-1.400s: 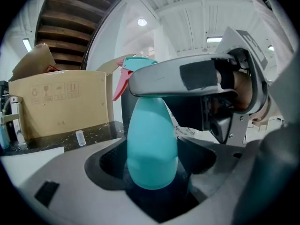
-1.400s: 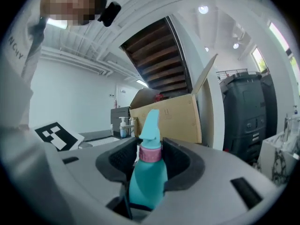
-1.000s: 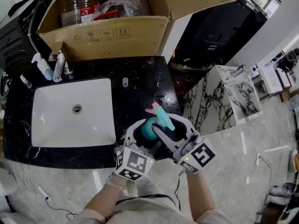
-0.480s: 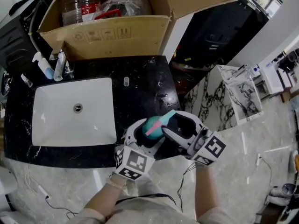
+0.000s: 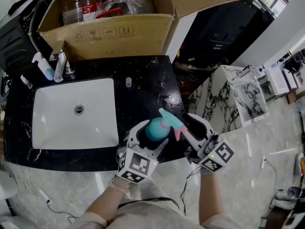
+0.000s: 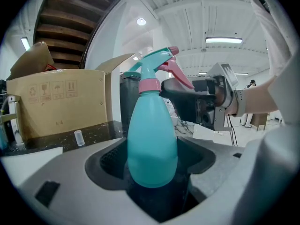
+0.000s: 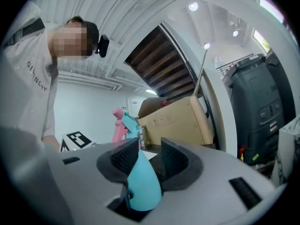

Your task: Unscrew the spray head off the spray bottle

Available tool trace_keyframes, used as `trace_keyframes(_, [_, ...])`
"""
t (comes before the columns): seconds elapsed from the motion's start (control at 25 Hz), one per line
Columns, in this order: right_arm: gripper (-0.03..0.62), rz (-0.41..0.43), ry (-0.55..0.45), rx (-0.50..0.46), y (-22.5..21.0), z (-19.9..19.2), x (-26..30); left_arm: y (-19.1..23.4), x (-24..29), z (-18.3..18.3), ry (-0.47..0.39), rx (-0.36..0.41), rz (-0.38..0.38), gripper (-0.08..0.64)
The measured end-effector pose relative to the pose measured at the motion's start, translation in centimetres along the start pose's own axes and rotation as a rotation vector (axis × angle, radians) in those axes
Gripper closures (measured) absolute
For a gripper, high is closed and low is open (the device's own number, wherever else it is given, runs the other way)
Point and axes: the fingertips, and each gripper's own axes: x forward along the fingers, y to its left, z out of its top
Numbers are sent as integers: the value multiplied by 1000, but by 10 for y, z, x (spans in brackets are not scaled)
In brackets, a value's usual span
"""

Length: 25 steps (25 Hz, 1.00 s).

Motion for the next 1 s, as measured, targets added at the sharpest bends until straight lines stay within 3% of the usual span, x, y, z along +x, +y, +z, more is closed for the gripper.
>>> trace_keyframes(0.2, [456,-70,-134,19,12,28,-33,-1,0,0,-1,-2,-1,224])
trace_keyframes(0.28, [502,7,-174,31,39,39,-37,-1,0,0,-3,-3,-1,224])
trace_keyframes(0.4, [518,122,-94,34,80,34,-19,0,0,0,-2,-5,2,224])
trace_keyframes(0.56, [517,38,57,57,83,7,2,0,0,-1,0,-7,4,224])
trace_keyframes(0.8, [446,-127,114,39,51,-4,0,0,0,-1,-2,-8,7,225])
trace_keyframes(1.0, [386,-146,155,35,32,-8,20,0,0,-1,-2,-10,10,225])
